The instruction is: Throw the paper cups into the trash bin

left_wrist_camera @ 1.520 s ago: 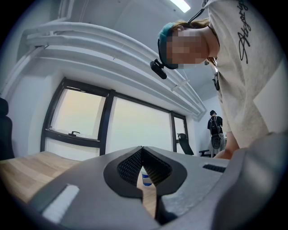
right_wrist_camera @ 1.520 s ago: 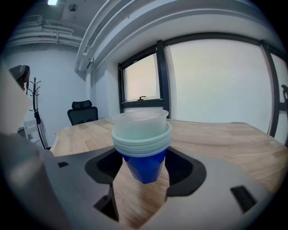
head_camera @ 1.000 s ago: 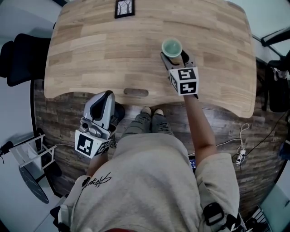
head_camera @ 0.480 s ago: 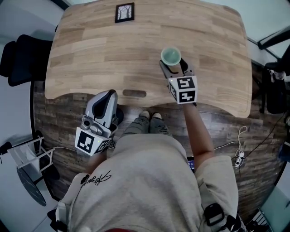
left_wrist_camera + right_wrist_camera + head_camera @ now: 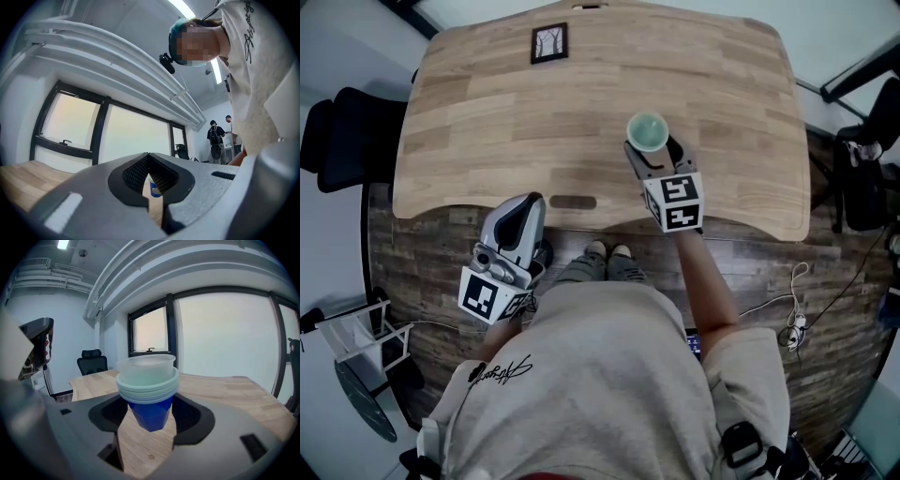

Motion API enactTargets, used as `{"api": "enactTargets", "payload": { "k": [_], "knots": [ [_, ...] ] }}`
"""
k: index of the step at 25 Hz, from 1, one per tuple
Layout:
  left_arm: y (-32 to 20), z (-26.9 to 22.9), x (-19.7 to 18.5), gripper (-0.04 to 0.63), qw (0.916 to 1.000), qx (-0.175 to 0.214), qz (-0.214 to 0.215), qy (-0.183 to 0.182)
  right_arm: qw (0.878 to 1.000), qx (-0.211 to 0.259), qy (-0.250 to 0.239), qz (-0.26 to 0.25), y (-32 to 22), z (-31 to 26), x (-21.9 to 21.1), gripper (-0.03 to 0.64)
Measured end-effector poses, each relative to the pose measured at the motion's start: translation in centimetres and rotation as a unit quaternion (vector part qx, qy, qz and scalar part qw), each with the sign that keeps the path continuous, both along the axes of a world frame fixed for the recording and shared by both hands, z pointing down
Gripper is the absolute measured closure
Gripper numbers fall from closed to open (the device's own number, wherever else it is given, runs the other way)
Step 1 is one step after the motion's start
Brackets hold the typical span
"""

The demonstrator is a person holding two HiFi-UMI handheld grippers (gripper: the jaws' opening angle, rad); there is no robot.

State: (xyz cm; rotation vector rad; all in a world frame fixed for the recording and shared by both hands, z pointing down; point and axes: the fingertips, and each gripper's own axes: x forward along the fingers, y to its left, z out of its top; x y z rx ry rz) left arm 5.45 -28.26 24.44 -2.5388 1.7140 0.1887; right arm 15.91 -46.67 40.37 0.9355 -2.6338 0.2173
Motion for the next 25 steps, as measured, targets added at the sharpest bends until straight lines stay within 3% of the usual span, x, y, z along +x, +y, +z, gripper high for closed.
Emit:
{"api": "enactTargets", "payload": {
  "k": [25],
  "knots": [
    [1.0,-0.9,0.1,0.592,0.9998,0.009,0.019,-0.007,0.999,0.035,-0.036,-0.014,4.3,-7.2,0.1,0.323]
  ]
}}
